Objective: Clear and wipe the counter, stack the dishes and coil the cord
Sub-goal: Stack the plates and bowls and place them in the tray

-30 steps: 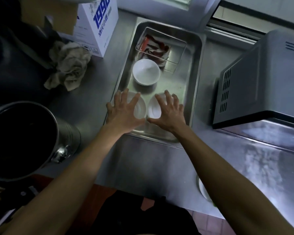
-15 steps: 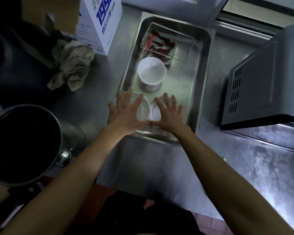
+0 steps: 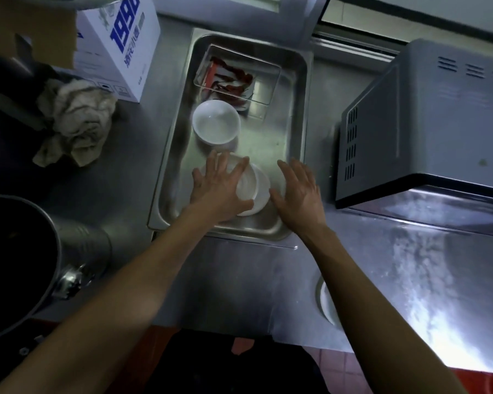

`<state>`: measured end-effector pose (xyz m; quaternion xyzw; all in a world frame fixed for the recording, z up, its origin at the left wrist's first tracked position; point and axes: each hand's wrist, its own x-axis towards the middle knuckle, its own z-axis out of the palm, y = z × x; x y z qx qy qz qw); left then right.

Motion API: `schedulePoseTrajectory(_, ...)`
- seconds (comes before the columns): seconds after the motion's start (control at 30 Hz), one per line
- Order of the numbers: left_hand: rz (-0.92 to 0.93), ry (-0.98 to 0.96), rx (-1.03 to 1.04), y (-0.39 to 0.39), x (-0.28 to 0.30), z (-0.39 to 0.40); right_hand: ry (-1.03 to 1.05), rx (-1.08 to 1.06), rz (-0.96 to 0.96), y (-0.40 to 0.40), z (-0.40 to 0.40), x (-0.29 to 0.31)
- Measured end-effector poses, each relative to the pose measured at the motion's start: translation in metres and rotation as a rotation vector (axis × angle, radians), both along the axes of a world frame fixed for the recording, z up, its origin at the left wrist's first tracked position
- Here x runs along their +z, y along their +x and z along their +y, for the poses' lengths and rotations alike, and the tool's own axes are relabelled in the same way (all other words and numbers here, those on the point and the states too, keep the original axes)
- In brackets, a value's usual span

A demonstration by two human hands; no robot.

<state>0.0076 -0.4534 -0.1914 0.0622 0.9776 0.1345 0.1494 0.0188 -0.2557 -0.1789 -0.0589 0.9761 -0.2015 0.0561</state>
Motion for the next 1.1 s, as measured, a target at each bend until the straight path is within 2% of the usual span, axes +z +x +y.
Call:
schedulePoseTrajectory(0.33, -0.076, -0.039, -0.066, -0.013, -0.026, 0.042, -0.037, -0.053, -0.022, 0.029, 0.027, 0.0)
schedulePoseTrajectory(0.67, -0.119, -0.117, -0.069, -0.009, -0.046, 0.044, -0.046, -0.071, -0.008, 0.044, 0.034, -0.003)
schedulePoseTrajectory(1.1, -0.105, -0.092, -0.048, -0.021, -0.053, 0.043, -0.033, -0.102, -0.004, 0.052, 0.025, -0.01)
